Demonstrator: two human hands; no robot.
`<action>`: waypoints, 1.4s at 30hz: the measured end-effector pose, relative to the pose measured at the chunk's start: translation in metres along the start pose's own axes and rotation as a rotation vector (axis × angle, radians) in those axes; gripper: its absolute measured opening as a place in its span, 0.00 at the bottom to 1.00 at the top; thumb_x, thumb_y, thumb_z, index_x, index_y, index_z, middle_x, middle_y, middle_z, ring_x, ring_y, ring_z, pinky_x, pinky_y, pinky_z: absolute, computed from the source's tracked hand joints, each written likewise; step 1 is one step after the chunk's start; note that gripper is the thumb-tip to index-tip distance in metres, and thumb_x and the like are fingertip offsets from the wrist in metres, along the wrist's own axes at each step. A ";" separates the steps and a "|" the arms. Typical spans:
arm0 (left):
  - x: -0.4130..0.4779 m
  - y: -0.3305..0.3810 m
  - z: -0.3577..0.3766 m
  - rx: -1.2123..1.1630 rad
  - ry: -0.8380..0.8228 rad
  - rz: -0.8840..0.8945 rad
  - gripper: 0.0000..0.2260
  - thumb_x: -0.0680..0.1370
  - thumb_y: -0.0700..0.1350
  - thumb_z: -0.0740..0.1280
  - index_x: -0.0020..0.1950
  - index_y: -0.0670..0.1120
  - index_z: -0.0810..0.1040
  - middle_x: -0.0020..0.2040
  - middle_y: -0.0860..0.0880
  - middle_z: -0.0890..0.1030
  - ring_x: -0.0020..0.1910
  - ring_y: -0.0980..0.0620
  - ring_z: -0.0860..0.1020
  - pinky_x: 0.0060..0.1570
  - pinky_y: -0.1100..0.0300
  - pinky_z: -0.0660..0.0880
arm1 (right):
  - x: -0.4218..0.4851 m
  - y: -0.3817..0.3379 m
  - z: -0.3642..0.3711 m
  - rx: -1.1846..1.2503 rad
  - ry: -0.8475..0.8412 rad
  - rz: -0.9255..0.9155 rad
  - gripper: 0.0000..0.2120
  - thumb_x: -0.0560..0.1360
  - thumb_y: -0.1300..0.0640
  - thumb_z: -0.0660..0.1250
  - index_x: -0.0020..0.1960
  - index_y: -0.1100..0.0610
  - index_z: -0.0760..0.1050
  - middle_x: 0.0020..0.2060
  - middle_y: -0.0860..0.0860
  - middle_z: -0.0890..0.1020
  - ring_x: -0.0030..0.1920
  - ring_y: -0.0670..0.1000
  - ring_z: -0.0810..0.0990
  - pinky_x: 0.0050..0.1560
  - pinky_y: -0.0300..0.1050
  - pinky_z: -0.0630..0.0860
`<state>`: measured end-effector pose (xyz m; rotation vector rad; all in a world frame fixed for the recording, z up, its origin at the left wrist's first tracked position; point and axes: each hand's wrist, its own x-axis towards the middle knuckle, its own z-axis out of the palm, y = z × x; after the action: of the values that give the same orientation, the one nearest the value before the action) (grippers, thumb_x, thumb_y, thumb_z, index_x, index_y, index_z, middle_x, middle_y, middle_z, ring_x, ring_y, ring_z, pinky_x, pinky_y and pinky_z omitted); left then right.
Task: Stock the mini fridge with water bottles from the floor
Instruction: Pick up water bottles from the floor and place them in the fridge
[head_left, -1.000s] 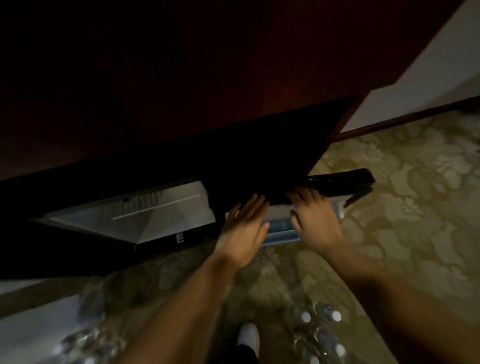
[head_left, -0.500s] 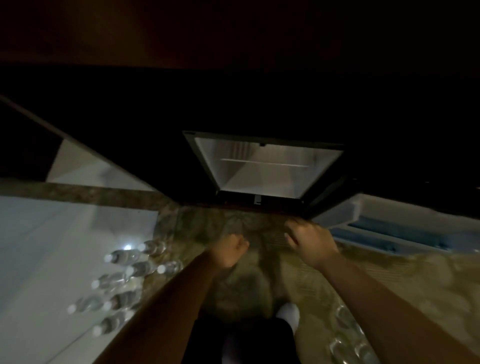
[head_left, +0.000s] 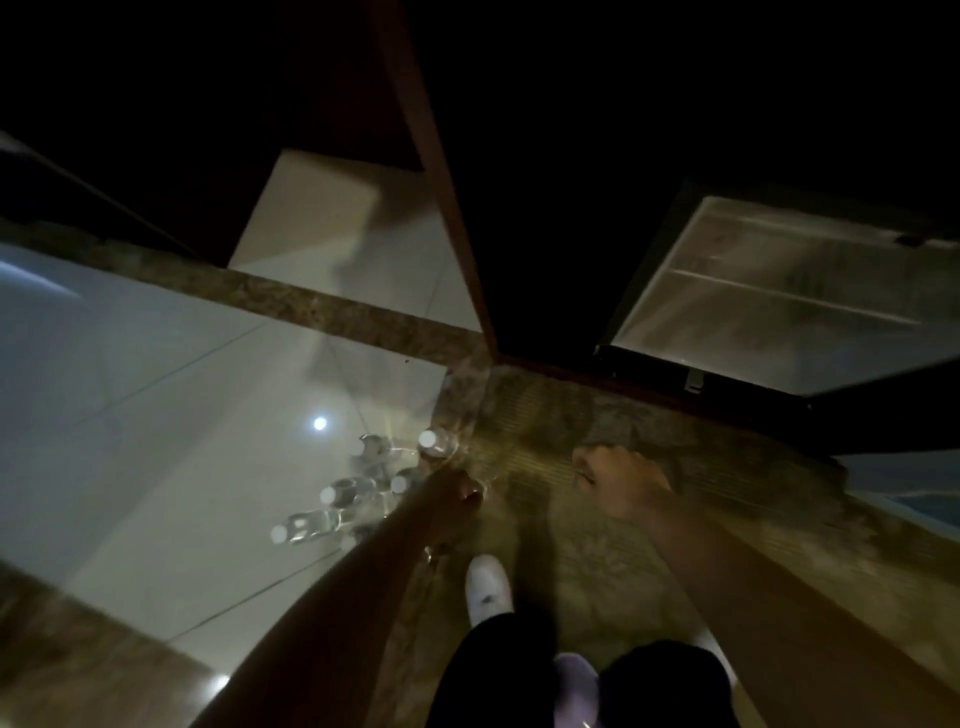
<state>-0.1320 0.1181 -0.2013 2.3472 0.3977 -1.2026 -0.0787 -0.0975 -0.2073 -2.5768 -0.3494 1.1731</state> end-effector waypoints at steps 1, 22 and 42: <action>0.007 -0.012 0.000 -0.013 0.004 -0.005 0.17 0.79 0.47 0.60 0.65 0.41 0.72 0.65 0.41 0.75 0.63 0.45 0.74 0.63 0.56 0.70 | 0.011 -0.008 0.010 0.000 -0.015 -0.002 0.10 0.78 0.51 0.58 0.56 0.53 0.72 0.55 0.54 0.79 0.57 0.56 0.77 0.49 0.46 0.71; 0.193 -0.108 0.165 -0.174 0.222 -0.061 0.36 0.76 0.53 0.65 0.77 0.48 0.48 0.73 0.43 0.64 0.69 0.43 0.67 0.63 0.47 0.70 | 0.202 0.031 0.179 -0.143 -0.120 -0.130 0.15 0.77 0.49 0.62 0.62 0.51 0.73 0.60 0.55 0.78 0.62 0.57 0.75 0.59 0.49 0.72; 0.351 0.000 0.071 0.180 0.326 0.454 0.18 0.76 0.52 0.66 0.62 0.44 0.76 0.61 0.45 0.77 0.58 0.53 0.75 0.53 0.76 0.65 | 0.341 0.136 0.135 0.308 -0.154 -0.164 0.43 0.65 0.50 0.77 0.74 0.52 0.58 0.61 0.52 0.75 0.59 0.52 0.76 0.58 0.46 0.75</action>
<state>0.0204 0.0953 -0.5241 2.6011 -0.1485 -0.6690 0.0500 -0.0886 -0.5767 -2.1598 -0.3733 1.2593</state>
